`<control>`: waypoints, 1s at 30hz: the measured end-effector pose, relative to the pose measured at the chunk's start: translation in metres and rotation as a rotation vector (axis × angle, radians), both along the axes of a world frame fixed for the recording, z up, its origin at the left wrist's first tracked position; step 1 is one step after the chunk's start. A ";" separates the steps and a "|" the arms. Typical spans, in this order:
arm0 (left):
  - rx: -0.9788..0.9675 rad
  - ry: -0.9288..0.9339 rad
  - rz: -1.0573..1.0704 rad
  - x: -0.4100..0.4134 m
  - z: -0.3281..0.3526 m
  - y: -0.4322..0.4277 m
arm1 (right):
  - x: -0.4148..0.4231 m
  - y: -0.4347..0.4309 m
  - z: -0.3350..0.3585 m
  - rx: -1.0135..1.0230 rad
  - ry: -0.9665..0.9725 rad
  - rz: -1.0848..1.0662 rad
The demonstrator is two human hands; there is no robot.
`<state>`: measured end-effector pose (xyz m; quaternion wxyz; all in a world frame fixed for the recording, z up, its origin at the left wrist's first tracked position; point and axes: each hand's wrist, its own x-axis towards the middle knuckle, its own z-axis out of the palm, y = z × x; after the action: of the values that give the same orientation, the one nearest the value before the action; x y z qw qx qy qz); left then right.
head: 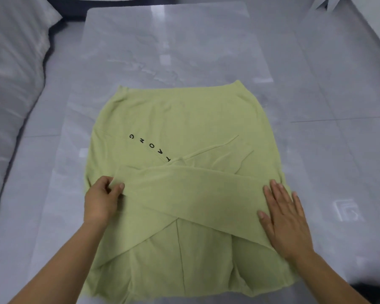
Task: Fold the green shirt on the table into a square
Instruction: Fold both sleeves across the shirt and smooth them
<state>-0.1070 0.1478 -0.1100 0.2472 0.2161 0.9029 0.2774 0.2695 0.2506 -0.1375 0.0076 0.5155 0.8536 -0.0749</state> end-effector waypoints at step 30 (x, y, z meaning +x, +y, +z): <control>-0.112 -0.093 -0.413 -0.036 0.015 0.011 | -0.203 0.034 0.015 -0.075 0.420 -0.159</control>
<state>-0.1428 0.1592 -0.0947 0.3516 0.3694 0.8412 0.1798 0.0660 0.2851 -0.1223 -0.1568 0.5537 0.7897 -0.2126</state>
